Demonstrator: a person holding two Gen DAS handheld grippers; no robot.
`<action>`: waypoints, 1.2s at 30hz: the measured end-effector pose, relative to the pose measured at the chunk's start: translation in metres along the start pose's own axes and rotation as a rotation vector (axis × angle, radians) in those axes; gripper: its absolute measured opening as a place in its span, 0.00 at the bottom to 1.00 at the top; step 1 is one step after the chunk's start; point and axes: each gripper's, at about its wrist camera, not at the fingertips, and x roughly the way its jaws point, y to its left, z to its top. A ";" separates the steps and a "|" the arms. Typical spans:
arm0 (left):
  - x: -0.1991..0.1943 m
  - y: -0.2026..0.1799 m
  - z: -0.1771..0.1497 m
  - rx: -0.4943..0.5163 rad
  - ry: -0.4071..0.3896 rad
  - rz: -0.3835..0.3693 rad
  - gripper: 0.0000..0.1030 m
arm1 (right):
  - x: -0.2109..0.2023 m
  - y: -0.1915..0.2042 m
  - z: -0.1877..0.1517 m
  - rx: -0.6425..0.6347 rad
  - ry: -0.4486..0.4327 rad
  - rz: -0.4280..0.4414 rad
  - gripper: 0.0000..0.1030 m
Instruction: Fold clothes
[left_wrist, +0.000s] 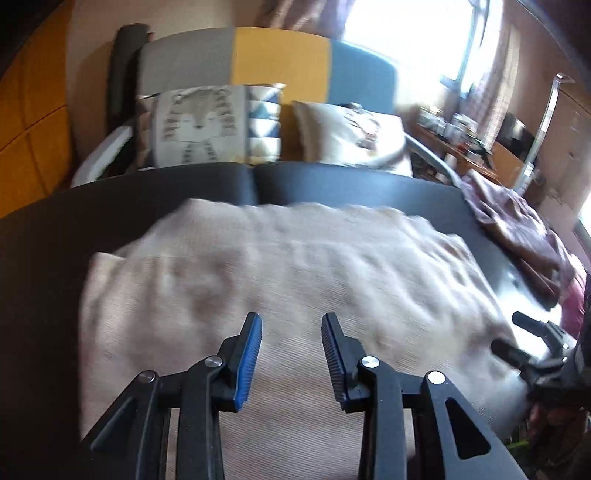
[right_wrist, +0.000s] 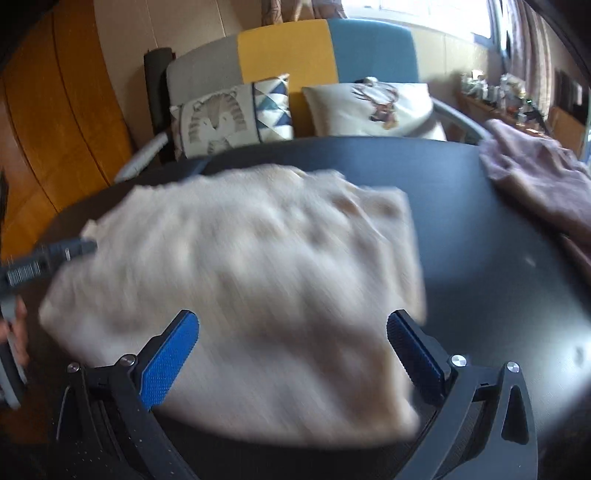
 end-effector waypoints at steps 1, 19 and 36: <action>0.000 -0.010 -0.002 0.013 0.009 -0.020 0.33 | -0.006 -0.009 -0.006 0.007 0.001 -0.036 1.00; 0.034 -0.139 0.014 0.204 0.118 -0.263 0.33 | -0.023 -0.078 -0.024 0.083 -0.010 0.352 1.00; 0.085 -0.203 0.032 0.313 0.203 -0.350 0.33 | 0.030 -0.080 -0.014 0.101 0.101 0.671 1.00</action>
